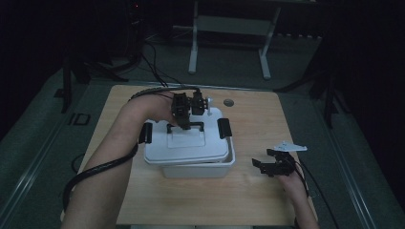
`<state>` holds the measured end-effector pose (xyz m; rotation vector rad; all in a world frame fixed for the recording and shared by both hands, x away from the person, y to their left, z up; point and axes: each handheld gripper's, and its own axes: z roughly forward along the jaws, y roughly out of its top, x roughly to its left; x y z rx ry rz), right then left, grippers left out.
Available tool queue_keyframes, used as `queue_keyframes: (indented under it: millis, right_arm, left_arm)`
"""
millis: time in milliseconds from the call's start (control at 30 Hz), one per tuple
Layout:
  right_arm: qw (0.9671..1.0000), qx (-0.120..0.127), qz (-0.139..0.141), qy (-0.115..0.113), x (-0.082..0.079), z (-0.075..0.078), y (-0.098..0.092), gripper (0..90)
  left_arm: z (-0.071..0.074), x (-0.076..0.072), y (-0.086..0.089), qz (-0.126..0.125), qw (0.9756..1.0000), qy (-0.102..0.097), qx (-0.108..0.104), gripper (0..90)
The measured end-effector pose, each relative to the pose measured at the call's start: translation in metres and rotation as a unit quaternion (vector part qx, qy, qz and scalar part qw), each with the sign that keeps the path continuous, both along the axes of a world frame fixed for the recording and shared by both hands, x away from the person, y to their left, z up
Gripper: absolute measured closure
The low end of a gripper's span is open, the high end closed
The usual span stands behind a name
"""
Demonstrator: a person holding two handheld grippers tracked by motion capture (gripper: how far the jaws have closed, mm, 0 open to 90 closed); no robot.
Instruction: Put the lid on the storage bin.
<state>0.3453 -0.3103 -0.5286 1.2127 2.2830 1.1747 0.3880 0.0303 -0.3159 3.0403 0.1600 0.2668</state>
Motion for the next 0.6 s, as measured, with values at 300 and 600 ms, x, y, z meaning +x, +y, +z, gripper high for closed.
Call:
queue_keyframes:
  millis: [300,600]
  right_arm:
    - [1.0000,0.006,-0.001,-0.004,-0.001,0.001,-0.002,14.0]
    - [1.0000,0.006,0.003,-0.006,-0.002,0.000,-0.003,14.1]
  left_arm:
    - [-0.012,0.006,-0.025,-0.015,0.9999,0.008,0.001,83.6]
    - [-0.026,0.014,-0.032,-0.013,0.9998,0.014,0.004,83.5]
